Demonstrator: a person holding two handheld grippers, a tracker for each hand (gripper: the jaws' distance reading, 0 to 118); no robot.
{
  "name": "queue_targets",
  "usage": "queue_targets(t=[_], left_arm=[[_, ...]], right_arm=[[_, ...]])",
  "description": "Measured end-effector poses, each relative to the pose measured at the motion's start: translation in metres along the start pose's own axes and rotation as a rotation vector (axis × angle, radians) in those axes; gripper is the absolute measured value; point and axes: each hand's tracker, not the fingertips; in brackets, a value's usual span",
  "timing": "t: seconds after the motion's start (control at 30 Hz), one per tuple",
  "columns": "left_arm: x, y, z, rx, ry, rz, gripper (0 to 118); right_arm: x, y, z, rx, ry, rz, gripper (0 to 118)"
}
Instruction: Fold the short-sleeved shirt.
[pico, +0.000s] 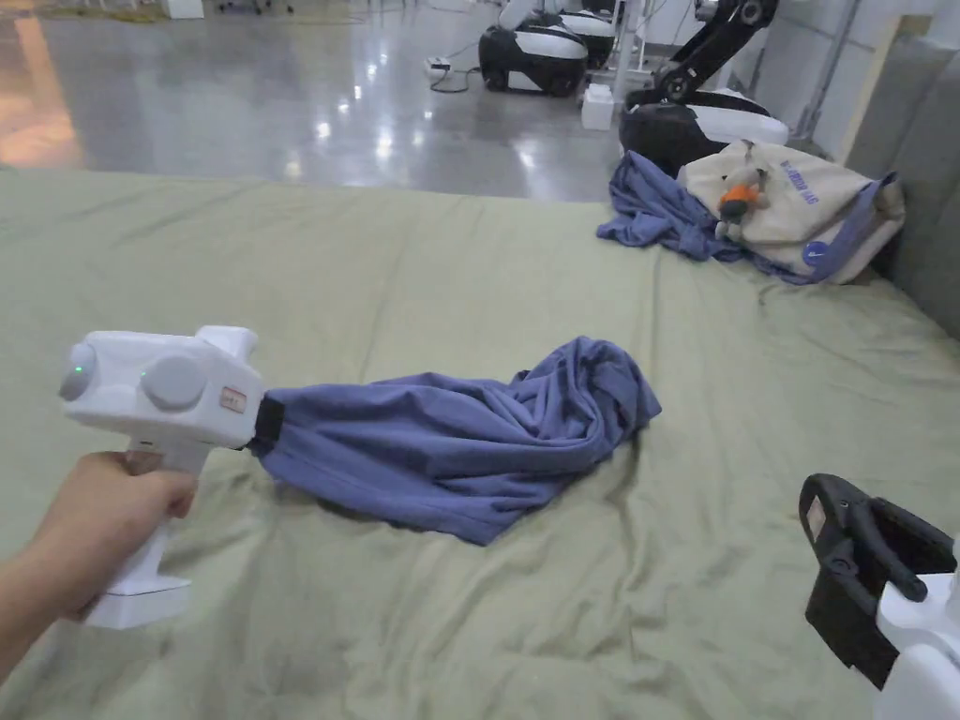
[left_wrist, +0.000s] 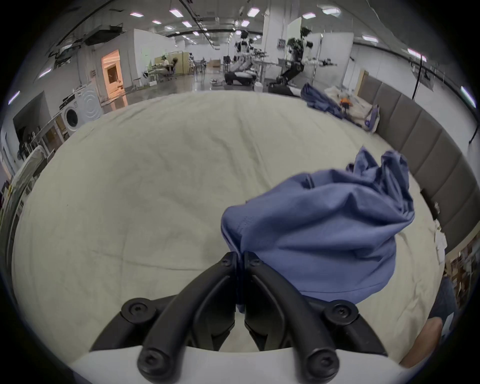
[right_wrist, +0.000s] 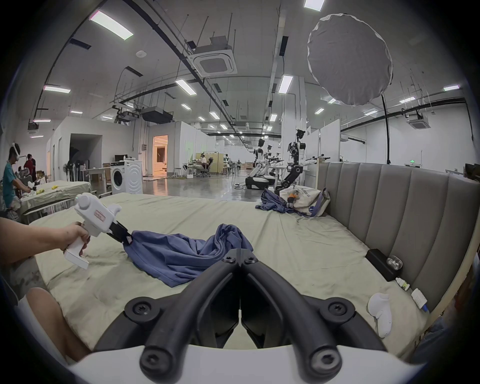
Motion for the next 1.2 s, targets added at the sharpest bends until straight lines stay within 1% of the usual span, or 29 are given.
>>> queue_targets(t=[0.03,0.07,0.1,0.17,0.2,0.23,0.3,0.33,0.4,0.43,0.47,0.53,0.57,0.6,0.63,0.67,0.7,0.73,0.77,0.83,0.87,0.9,0.93,0.97,1.0,1.03,1.07,1.13,1.2], left_arm=[[-0.005,0.003,0.003,0.004,-0.014,0.025,5],[-0.008,0.004,0.007,0.021,-0.037,0.052,5],[-0.010,0.005,0.010,0.029,-0.057,0.074,5],[-0.014,0.008,0.012,0.042,-0.053,0.075,5],[-0.013,0.009,0.012,0.047,-0.045,0.060,5],[-0.013,0.009,0.011,0.047,-0.033,0.050,5],[-0.014,0.011,0.008,0.043,-0.035,0.053,5],[-0.016,0.011,0.007,0.050,-0.041,0.067,5],[-0.017,0.013,0.007,0.061,-0.047,0.075,5],[-0.019,0.014,0.005,0.066,-0.051,0.077,5],[-0.019,0.015,0.004,0.070,-0.053,0.076,5],[-0.019,0.019,0.002,0.072,-0.056,0.074,5],[-0.024,0.021,-0.003,0.074,-0.059,0.071,5],[-0.024,0.023,-0.004,0.074,-0.054,0.059,5],[-0.025,0.024,-0.006,0.072,-0.049,0.049,5],[-0.026,0.025,-0.008,0.074,-0.048,0.046,5],[-0.020,0.022,-0.003,0.074,-0.048,0.044,5],[-0.021,0.023,-0.004,0.072,-0.047,0.047,5],[-0.022,0.023,-0.006,0.069,-0.047,0.052,5],[-0.025,0.024,-0.012,0.064,-0.041,0.060,5],[-0.025,0.025,-0.015,0.058,-0.033,0.054,5],[-0.023,0.026,-0.017,0.053,-0.026,0.047,5],[-0.022,0.027,-0.019,0.051,-0.025,0.047,5],[-0.017,0.026,-0.015,0.050,-0.025,0.048,5],[-0.017,0.026,-0.014,0.053,-0.031,0.060,5],[-0.017,0.027,-0.014,0.053,-0.037,0.073,5],[-0.016,0.028,-0.012,0.058,-0.042,0.083,5],[-0.013,0.030,-0.005,0.067,-0.044,0.083,5],[-0.012,0.034,0.001,0.073,-0.043,0.077,5]], right_arm=[[0.002,0.001,-0.004,-0.005,-0.003,-0.010,2],[0.004,0.005,-0.011,-0.033,0.001,-0.024,6],[0.006,0.008,-0.022,-0.061,0.010,-0.035,23],[0.012,0.010,-0.050,-0.068,0.022,-0.038,90],[0.017,0.013,-0.070,-0.101,0.027,-0.033,109],[0.020,0.014,-0.094,-0.144,0.029,-0.031,116],[0.031,0.014,-0.145,-0.210,0.050,-0.013,116],[0.041,0.011,-0.171,-0.245,0.077,-0.037,116],[0.051,0.006,-0.229,-0.342,0.054,-0.069,116],[0.058,0.003,-0.256,-0.400,0.054,-0.125,116],[0.070,-0.004,-0.280,-0.439,0.043,-0.156,116],[0.078,-0.012,-0.316,-0.501,0.063,-0.242,116],[0.079,-0.015,-0.329,-0.515,0.062,-0.259,116],[0.085,-0.019,-0.338,-0.516,0.089,-0.293,116],[0.087,-0.022,-0.347,-0.516,0.106,-0.339,116],[0.089,-0.025,-0.356,-0.536,0.098,-0.392,116],[0.091,-0.029,-0.366,-0.561,0.124,-0.437,116],[0.083,-0.028,-0.361,-0.588,0.169,-0.479,115],[0.083,-0.032,-0.365,-0.610,0.187,-0.503,115],[0.081,-0.040,-0.373,-0.650,0.237,-0.492,114],[0.087,-0.045,-0.379,-0.643,0.231,-0.480,111],[0.088,-0.050,-0.380,-0.645,0.222,-0.489,106],[0.092,-0.054,-0.381,-0.644,0.224,-0.531,92],[0.095,-0.056,-0.381,-0.641,0.236,-0.593,71],[0.100,-0.057,-0.382,-0.624,0.245,-0.644,41],[0.101,-0.056,-0.380,-0.619,0.221,-0.656,14],[0.102,-0.055,-0.377,-0.610,0.184,-0.669,13],[0.108,-0.050,-0.370,-0.579,0.284,-0.735,11],[0.109,-0.038,-0.361,-0.540,0.320,-0.741,10]])
